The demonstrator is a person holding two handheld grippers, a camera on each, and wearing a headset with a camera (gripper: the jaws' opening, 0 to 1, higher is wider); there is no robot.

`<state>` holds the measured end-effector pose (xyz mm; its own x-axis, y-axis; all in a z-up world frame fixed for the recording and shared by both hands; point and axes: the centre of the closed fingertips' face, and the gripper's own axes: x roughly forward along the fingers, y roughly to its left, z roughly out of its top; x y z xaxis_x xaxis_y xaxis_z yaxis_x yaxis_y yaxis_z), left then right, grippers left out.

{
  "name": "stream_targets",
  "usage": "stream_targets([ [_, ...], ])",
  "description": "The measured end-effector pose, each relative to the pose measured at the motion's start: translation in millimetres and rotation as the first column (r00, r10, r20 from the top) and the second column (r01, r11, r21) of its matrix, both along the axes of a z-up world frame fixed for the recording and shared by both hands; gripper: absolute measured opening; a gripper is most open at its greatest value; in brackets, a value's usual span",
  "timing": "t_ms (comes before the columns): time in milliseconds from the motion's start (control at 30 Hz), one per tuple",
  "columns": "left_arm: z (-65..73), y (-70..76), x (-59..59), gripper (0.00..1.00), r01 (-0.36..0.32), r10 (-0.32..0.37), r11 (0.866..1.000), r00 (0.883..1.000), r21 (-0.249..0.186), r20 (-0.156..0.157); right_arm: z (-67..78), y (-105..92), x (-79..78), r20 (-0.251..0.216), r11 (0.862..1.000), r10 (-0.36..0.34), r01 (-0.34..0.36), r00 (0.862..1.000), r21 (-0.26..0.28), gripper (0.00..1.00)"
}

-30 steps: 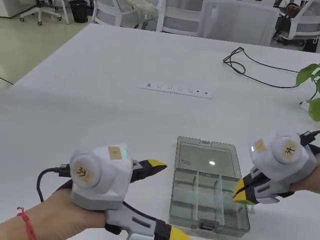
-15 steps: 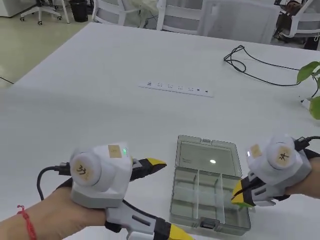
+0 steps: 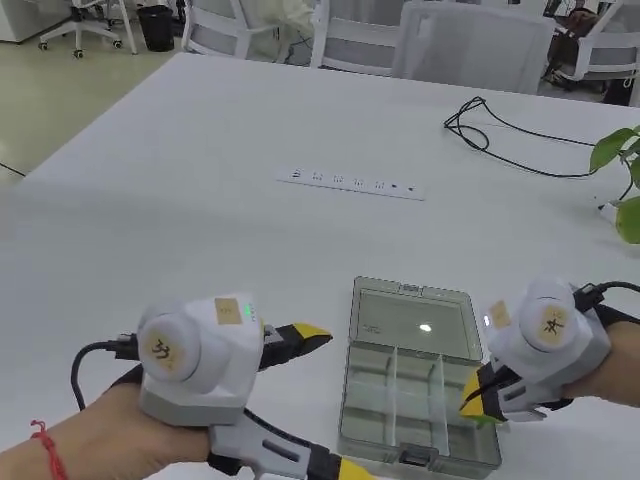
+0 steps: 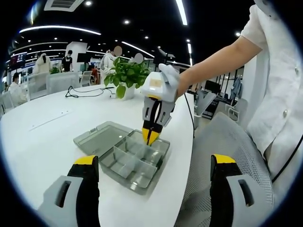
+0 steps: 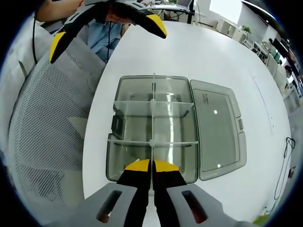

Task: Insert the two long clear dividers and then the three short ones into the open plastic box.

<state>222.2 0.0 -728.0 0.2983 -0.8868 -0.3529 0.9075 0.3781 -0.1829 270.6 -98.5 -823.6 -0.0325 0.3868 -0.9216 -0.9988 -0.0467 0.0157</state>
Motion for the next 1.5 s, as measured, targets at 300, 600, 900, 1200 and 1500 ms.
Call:
stream_targets([
  [300,2.2,0.7,0.9,1.0,0.003,-0.003,1.0,1.0,0.004,0.005,-6.1,0.7,0.4,0.007,1.0,0.011,-0.011,1.0,-0.014,0.02],
  [600,1.2,5.3,1.7,1.0,-0.004,0.004,1.0,1.0,0.011,0.005,-5.9,0.0,1.0,0.028,1.0,0.009,-0.009,1.0,-0.008,0.03],
  [900,1.3,9.1,3.5,1.0,-0.014,0.014,1.0,1.0,0.013,0.008,15.7,0.9,3.2,0.008,0.993,-0.084,0.083,0.996,0.081,0.16],
  [1200,4.0,15.3,6.8,1.0,-0.019,0.019,1.0,0.999,0.024,0.026,52.7,-13.6,10.2,0.018,0.953,-0.226,0.217,0.974,0.21,0.3],
  [1500,5.0,20.9,7.5,1.0,-0.012,0.01,0.999,0.999,0.05,0.041,73.7,-38.7,5.7,0.024,0.915,-0.316,0.297,0.949,0.274,0.41],
])
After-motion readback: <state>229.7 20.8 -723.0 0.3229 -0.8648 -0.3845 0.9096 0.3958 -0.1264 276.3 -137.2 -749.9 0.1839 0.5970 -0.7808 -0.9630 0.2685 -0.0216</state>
